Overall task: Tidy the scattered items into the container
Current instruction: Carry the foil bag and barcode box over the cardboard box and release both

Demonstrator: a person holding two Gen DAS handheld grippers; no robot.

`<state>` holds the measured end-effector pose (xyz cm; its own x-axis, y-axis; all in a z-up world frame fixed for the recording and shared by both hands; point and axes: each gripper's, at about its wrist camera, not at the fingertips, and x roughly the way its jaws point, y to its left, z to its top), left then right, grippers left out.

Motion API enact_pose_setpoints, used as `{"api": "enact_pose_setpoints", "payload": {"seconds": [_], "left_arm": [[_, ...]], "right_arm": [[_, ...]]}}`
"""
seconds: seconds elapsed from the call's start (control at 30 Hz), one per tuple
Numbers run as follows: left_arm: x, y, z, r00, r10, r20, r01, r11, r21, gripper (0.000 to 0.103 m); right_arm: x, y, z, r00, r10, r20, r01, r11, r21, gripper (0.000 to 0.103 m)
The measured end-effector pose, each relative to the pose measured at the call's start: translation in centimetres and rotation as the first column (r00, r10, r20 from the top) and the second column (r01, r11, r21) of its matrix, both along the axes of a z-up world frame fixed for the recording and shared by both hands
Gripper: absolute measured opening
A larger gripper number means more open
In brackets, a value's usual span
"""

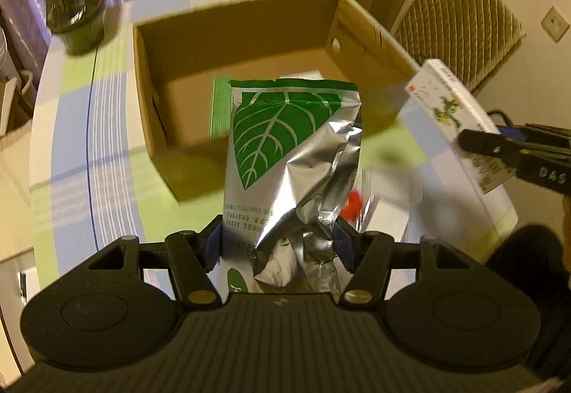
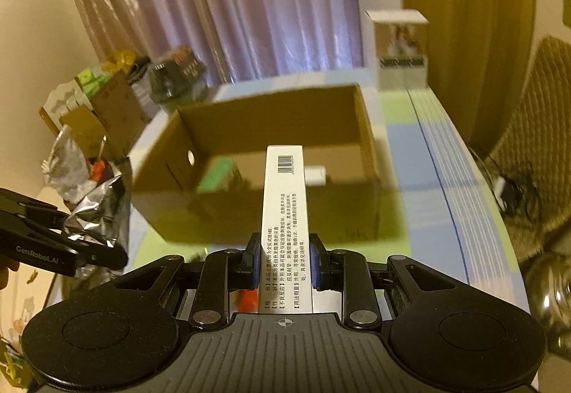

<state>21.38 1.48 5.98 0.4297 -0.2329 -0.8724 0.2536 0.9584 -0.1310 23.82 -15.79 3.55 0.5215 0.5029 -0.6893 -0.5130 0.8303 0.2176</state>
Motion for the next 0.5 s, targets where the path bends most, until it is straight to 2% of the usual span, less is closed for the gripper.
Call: {"api": "enact_pose_setpoints", "payload": {"seconds": [0.23,0.5], "left_arm": [[4.5,-0.6,2.0,0.999,0.022,0.026,-0.021,1.000,-0.022,0.058],[9.1,-0.5,1.9,0.997,0.082,0.013,-0.081,0.994,-0.071,0.058]], "right_arm": [[4.2,2.2,0.4,1.000,0.018,0.011,-0.018,1.000,0.011,0.028],[7.8,3.9,0.4,0.999,0.033,0.025,-0.033,0.999,-0.001,0.028]]}}
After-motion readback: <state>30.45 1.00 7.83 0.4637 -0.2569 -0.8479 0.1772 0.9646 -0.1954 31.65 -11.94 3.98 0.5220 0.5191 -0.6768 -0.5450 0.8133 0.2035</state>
